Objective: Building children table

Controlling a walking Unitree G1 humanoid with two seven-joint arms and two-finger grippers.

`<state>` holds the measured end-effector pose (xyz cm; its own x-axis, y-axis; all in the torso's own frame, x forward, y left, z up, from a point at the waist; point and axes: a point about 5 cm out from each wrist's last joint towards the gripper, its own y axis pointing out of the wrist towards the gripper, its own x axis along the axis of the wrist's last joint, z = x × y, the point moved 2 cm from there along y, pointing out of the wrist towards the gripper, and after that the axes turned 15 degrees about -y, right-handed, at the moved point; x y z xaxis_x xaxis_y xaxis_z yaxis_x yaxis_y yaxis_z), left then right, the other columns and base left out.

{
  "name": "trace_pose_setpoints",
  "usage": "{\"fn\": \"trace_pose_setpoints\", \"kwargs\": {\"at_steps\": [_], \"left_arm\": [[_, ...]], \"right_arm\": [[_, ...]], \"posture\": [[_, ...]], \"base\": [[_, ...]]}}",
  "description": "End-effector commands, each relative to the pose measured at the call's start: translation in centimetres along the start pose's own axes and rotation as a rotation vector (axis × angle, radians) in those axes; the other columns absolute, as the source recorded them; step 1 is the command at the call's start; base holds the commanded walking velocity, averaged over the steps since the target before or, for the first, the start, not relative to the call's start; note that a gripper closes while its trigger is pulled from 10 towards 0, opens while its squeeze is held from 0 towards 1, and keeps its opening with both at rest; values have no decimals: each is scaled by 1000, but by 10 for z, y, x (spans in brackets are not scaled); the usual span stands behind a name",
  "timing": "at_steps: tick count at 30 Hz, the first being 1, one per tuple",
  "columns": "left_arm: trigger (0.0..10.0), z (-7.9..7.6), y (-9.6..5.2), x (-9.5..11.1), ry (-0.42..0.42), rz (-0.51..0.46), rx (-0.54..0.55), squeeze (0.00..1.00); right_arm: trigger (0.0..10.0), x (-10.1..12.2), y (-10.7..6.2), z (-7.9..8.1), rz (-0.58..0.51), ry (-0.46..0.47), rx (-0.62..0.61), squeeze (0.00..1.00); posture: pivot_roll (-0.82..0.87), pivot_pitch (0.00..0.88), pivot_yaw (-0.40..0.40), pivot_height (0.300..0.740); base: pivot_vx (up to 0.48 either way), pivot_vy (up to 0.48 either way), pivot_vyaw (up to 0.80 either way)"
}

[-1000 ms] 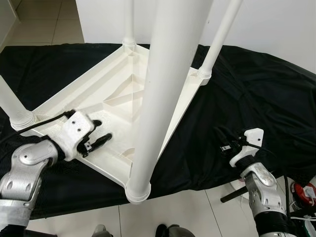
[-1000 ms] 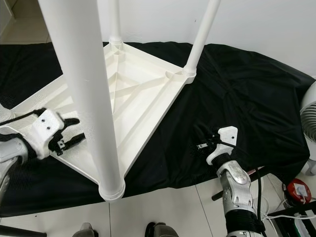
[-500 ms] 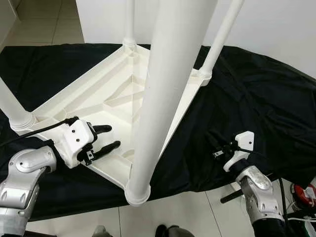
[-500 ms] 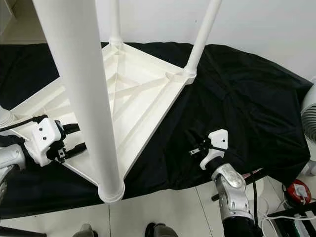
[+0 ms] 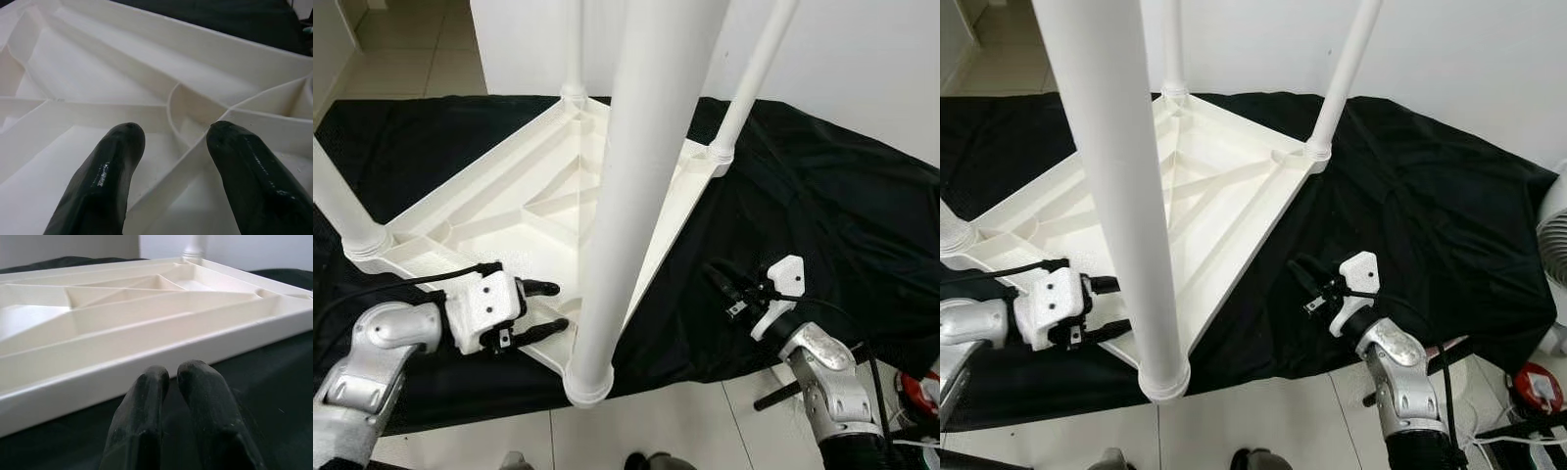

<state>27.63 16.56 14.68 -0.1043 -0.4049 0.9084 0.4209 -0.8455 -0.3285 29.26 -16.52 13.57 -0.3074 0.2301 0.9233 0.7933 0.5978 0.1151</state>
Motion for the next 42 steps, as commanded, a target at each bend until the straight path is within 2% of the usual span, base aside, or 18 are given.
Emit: {"fn": "trace_pose_setpoints", "kwargs": {"at_steps": [1, 4, 12, 13, 17, 22, 28, 29, 31, 32, 41, 42], "left_arm": [[10000, 2, 5, -6, 7, 12, 57, 0], [10000, 8, 14, -15, 22, 70, 72, 0], [10000, 9, 29, -15, 31, 80, 50, 0], [10000, 9, 36, -16, 37, 91, 43, 0], [10000, 8, 46, -18, 34, 101, 19, 0], [10000, 3, 49, -20, 15, 120, -56, 0], [10000, 0, 41, -26, -9, 167, -160, 0], [3529, 0, 41, -26, -16, 169, -173, 0], [3216, 0, 41, -26, -21, 169, -180, 0], [0, -1, 42, -26, -31, 169, -192, 0], [0, -3, 48, -23, -39, 148, -202, 0], [0, -3, 52, -20, -41, 132, -195, 0]], "right_arm": [[10000, -2, -3, 4, 13, 16, 19, 0], [10000, 0, -3, 8, 7, 16, 32, 0], [10000, 4, -5, 7, 5, 18, 17, 0], [10000, 5, -8, 9, 8, 19, 14, 0], [10000, 4, -10, 10, 16, 20, 8, 0], [10000, 5, -13, 11, 20, 19, 3, 0], [10000, 4, -17, 9, 34, 12, -9, 0], [10000, 4, -18, 9, 37, 9, -9, 0], [10000, 4, -18, 9, 38, 8, -10, 0], [10000, 4, -18, 9, 40, 7, -10, 0], [10000, 4, -21, 9, 47, 2, -13, 0], [10000, 4, -22, 7, 52, -3, -17, 0]], "posture": [[86, 70, -60, 740], [74, 73, -52, 740], [53, 84, -34, 740], [48, 88, -28, 740], [38, 91, -18, 740], [32, 93, -11, 740], [25, 95, -2, 740], [25, 95, -2, 740], [23, 95, 0, 740], [23, 95, 0, 740], [12, 93, 1, 740], [10, 91, 0, 740]], "base": [[0, 0, 0], [0, 0, 0], [0, 0, 0], [0, 0, 0], [0, 0, 0], [0, 0, 0], [0, 0, 0], [0, 0, 0], [0, 0, 0], [0, 0, 0], [0, 0, 0], [0, 0, 0]]}}
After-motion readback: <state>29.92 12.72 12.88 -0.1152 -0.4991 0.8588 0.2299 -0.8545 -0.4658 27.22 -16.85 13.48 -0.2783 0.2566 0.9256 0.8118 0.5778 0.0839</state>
